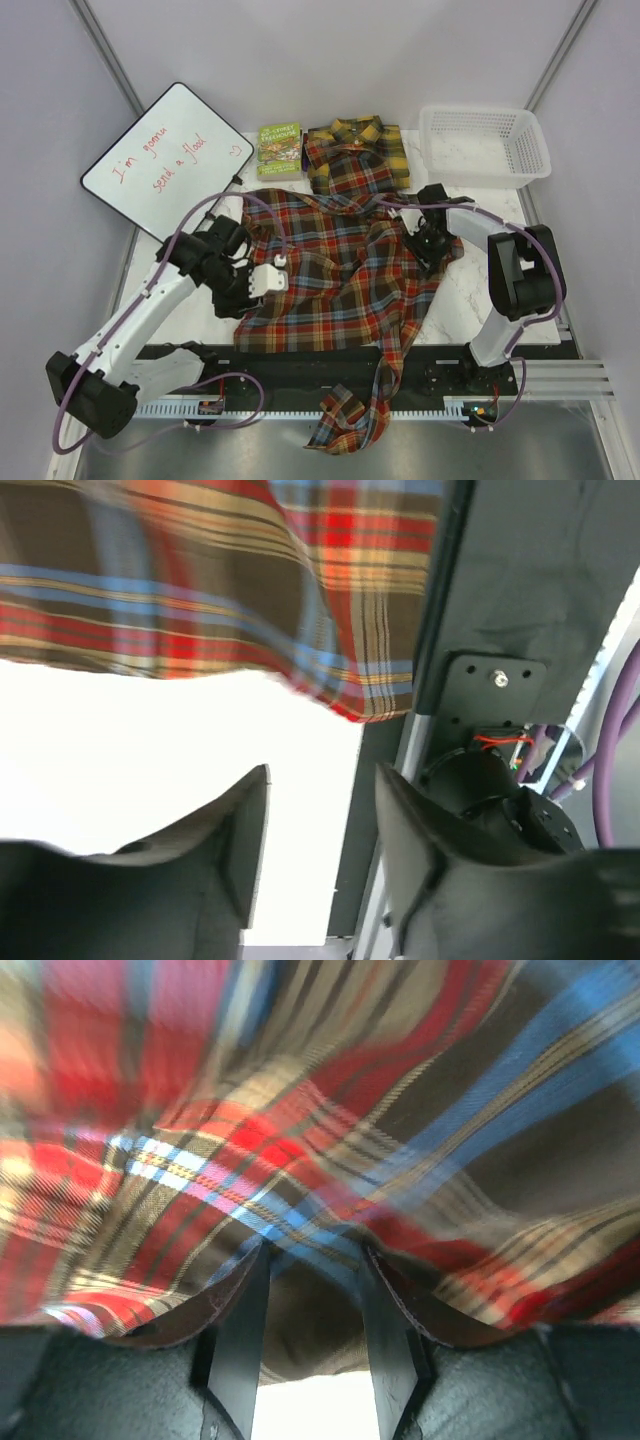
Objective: Fold and stack the long sleeve shirts
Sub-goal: Flatten the shirt out
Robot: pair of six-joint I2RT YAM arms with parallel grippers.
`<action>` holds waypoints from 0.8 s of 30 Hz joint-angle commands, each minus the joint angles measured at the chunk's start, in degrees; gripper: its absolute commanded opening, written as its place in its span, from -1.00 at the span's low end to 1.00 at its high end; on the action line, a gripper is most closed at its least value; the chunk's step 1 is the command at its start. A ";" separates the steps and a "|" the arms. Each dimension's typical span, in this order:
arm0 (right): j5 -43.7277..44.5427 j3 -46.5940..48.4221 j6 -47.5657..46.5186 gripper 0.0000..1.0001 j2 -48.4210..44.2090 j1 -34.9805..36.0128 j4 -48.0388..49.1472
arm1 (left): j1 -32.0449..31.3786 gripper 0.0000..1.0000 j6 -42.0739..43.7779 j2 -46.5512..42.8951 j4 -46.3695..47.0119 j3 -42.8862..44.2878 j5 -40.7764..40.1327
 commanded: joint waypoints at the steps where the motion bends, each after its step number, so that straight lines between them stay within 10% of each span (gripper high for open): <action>1: 4.30 -9.15 -6.38 -0.03 -6.82 0.66 -0.98 | 7.62 0.27 -3.76 5.35 6.69 6.90 3.43; 10: -3.24 -7.29 -10.00 -0.04 -23.63 7.88 -13.45 | 14.14 0.23 -18.89 29.42 29.25 12.61 4.23; 24: 1.50 6.99 -8.84 -0.20 1.24 1.55 -0.80 | 14.05 0.16 -20.25 45.71 37.53 13.16 -4.46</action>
